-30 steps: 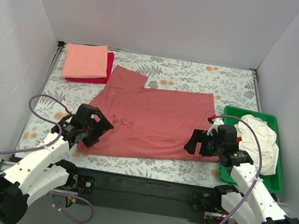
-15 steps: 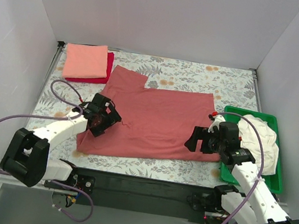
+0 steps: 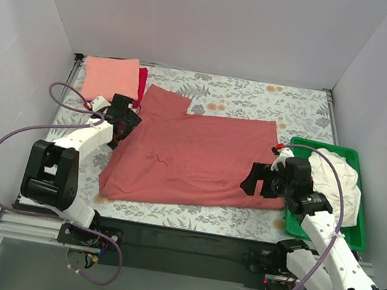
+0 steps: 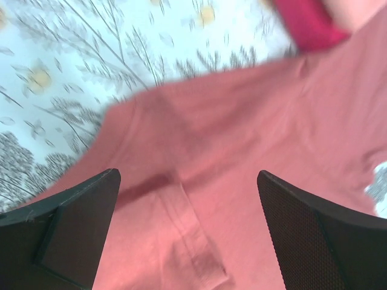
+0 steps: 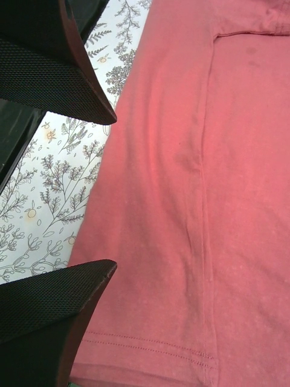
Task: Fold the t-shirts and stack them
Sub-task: Fold the tshirt
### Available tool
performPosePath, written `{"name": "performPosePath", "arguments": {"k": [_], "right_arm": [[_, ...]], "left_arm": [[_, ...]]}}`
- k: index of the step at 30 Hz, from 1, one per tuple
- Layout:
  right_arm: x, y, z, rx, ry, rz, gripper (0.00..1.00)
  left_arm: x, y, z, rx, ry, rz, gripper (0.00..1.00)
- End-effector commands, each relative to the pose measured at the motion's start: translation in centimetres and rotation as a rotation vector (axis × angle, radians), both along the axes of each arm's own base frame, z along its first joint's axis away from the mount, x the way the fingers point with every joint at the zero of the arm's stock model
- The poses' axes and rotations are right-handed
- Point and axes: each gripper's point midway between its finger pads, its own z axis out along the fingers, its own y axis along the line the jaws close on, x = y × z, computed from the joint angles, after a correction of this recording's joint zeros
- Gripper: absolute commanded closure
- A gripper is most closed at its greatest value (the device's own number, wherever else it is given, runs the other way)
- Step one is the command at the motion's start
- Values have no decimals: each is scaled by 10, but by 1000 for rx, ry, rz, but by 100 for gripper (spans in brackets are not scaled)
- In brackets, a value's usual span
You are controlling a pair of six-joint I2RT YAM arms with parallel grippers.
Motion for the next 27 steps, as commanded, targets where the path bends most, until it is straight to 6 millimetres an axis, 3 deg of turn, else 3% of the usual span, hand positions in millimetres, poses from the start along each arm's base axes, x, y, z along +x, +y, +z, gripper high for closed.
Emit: {"name": "performPosePath", "arguments": {"k": [1,5,8,13,16,20,25,27], "right_arm": [[7,1,19,2,-56,5,2],[7,2,18,6,-43,0,2],[7,9,16,34,-12,23,2],[24,12,9,25,-51,27,2],[35,8,-11,-28,6,-2,2],[43,-3,-46,-99,72,-65,2],[26,-18,-87,-148,179,-151,2],[5,-22,-98,-138,231,-174,2]], "left_arm": [[8,22,36,13,-72,61,4],[7,-7,51,-95,-100,-71,4],[-5,-27,48,-163,-92,-150,4],[-40,-56,12,-216,-28,-232,4],[-58,-54,-16,-201,47,-230,4],[-79,-47,-40,-188,112,-214,4],[-92,-40,-46,-157,138,-214,4],[-96,-38,-45,-157,135,-214,4]]}}
